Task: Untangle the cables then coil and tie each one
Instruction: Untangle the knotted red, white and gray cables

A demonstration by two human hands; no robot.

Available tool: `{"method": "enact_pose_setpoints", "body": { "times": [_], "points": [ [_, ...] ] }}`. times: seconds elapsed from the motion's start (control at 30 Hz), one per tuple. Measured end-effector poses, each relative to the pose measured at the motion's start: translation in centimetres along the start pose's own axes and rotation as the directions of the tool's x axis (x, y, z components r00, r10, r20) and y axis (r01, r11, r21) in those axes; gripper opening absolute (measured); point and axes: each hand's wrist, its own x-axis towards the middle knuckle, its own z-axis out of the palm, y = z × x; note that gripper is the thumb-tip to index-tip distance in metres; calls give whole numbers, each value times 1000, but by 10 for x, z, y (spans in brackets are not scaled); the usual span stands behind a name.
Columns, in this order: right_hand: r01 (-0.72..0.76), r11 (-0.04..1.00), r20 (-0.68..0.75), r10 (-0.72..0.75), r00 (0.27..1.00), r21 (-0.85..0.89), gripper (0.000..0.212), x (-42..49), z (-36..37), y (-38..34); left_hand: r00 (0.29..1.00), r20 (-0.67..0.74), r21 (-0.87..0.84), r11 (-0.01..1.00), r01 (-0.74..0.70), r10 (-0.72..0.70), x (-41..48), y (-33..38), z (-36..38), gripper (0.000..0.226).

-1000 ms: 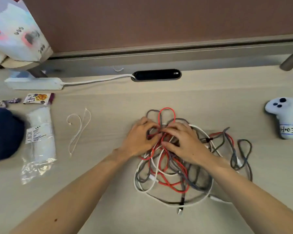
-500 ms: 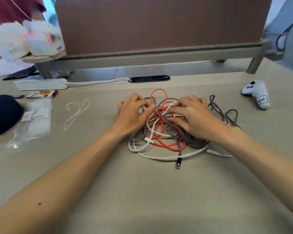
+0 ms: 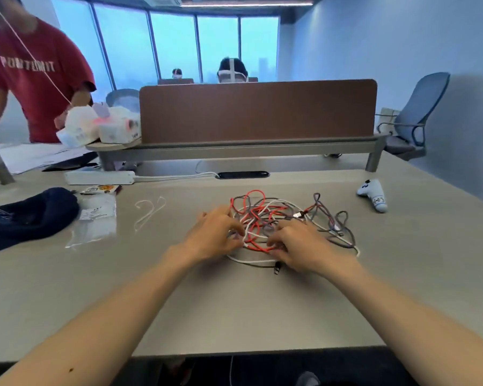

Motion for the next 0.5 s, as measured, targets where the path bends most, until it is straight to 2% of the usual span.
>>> {"method": "enact_pose_setpoints", "body": {
  "times": [0.2,0.37,0.43,0.5],
  "points": [
    [96,994,4,-96,995,55,20,31,15,4,989,146,32,999,-37,32,32,3,21,23],
    [70,997,75,-73,995,44,36,37,31,18,978,195,96,991,-91,71,44,-10,31,22],
    [59,996,84,-64,994,62,37,36,31,19,979,175,150,980,-129,102,41,-13,35,19],
    [67,997,54,-69,996,41,40,34,29,18,986,75,144,977,-157,147,35,-16,39,13]
  ]
}}
